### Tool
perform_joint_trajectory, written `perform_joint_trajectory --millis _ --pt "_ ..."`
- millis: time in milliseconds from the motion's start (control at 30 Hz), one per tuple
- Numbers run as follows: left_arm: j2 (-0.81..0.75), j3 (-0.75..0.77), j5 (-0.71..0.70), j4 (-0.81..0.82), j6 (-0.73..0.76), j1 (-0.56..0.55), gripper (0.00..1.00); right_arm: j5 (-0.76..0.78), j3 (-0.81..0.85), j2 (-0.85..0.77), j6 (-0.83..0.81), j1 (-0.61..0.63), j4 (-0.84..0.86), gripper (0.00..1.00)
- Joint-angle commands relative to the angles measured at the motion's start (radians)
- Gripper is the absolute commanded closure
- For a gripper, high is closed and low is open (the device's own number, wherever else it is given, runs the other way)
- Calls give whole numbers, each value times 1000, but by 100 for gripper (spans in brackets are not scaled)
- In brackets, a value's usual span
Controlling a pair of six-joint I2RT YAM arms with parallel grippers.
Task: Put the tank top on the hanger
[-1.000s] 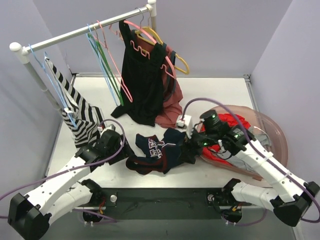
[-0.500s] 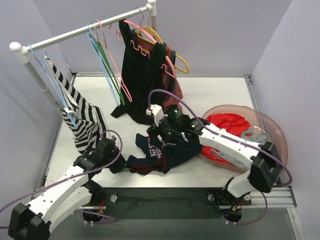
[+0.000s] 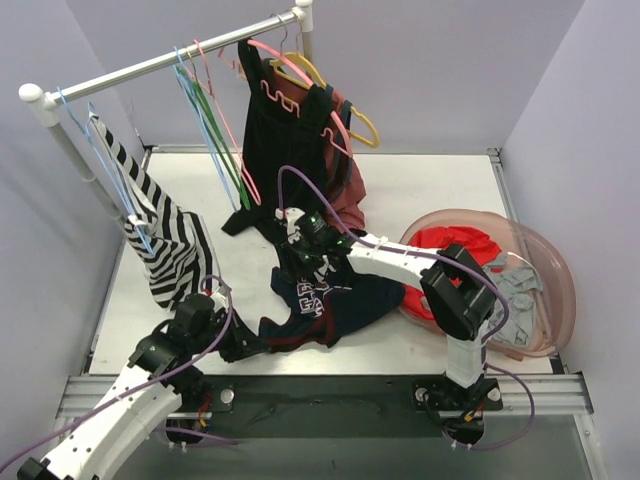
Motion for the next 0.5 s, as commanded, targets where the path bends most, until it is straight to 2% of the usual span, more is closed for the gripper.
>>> perform_joint_trajectory --millis 0,33,67,100,133,233,467 --pt "-45 -3 54 -21 -41 5 100 -59 21 -11 64 22 33 64" --pt "-52 -2 51 -22 -44 5 100 -69 6 -22 69 30 31 70" --pt "-55 6 51 -22 -42 5 100 -69 -28 -34 77 38 33 82" --pt "-55 14 43 -33 -41 5 100 -72 -49 -67 83 45 28 88" --pt "-58 21 33 -44 -39 5 100 -72 -65 -89 86 48 25 100" --pt "-67 86 -7 -100 -10 6 100 -24 -108 -195 65 47 -1 100" --pt "-66 289 -157 -216 76 6 100 11 -66 -449 -193 -1 -127 100"
